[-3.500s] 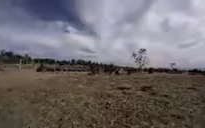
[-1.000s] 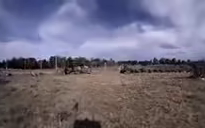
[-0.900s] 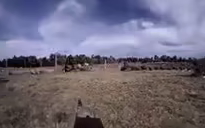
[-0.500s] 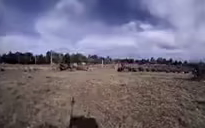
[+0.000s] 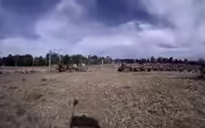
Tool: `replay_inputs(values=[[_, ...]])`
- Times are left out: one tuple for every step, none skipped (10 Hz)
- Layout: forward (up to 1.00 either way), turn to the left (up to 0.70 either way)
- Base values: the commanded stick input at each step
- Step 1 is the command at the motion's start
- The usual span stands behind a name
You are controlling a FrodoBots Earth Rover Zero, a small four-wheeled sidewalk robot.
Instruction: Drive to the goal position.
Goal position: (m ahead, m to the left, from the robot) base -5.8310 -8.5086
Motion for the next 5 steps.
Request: replay_inputs(values=[[0.7, 0.0], [0.46, 0.0], [0.08, 0.0], [0.0, 0.2], [0.0, 0.45]])
